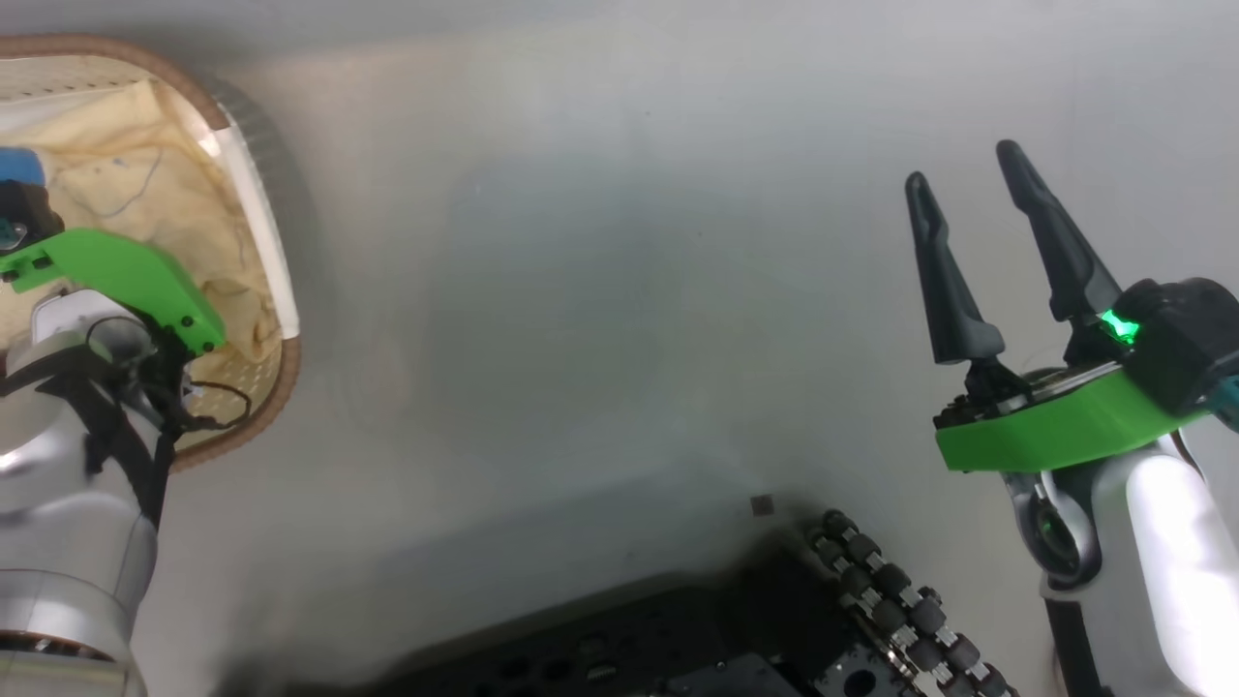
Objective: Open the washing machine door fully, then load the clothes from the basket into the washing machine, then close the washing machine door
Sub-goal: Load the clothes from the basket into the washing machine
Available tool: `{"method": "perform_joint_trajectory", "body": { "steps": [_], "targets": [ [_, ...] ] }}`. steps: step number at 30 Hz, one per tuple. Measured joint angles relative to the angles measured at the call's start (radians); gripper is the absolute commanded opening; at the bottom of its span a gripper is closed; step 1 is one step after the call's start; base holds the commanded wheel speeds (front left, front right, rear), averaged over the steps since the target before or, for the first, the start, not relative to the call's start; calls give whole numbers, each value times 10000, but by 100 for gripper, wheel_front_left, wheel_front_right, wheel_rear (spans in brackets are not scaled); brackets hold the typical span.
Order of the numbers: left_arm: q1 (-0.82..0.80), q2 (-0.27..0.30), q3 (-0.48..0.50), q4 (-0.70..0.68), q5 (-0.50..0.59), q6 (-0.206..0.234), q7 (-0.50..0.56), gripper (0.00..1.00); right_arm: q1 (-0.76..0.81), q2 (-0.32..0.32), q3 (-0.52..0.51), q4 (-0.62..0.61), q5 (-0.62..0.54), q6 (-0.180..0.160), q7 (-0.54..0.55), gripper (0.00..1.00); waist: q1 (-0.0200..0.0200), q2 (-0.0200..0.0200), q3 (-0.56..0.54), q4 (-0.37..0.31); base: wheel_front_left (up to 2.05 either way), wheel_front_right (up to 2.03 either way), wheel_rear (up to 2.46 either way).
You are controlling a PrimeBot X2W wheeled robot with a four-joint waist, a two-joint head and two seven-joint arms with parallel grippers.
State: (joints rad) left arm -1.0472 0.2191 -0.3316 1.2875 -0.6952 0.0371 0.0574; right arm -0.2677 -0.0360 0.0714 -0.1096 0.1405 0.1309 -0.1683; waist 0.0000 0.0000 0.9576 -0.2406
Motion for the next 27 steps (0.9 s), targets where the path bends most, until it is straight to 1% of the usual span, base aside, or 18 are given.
{"method": "perform_joint_trajectory", "body": {
  "steps": [9,16,19,22,23,27],
  "targets": [
    [200,-364,-29,33,-71,-199,-1521,0,201,-125,-370,-148,-98,0,117,100,0,0,-696,527,0,0,0],
    [927,-550,-79,38,-71,-203,-2736,0,237,-180,-679,-221,-201,0,295,100,0,1,-1590,859,0,0,0],
    [1136,-589,-33,-84,-71,-251,-2982,0,493,-184,-819,-255,-203,0,405,100,0,0,-2022,987,0,0,0],
    [1345,-581,4,-330,13,-178,-3047,0,697,-184,-909,-255,-236,0,428,100,0,1,-2330,1062,0,0,0],
    [1478,-564,48,-589,75,-75,-3047,0,792,-184,-972,-261,-259,0,462,100,0,1,-2481,1096,0,0,0],
    [2273,-435,451,-2199,577,401,-3049,0,889,-184,-1072,-253,-276,0,512,100,0,1,-3081,1209,0,0,0]
  ]
}}
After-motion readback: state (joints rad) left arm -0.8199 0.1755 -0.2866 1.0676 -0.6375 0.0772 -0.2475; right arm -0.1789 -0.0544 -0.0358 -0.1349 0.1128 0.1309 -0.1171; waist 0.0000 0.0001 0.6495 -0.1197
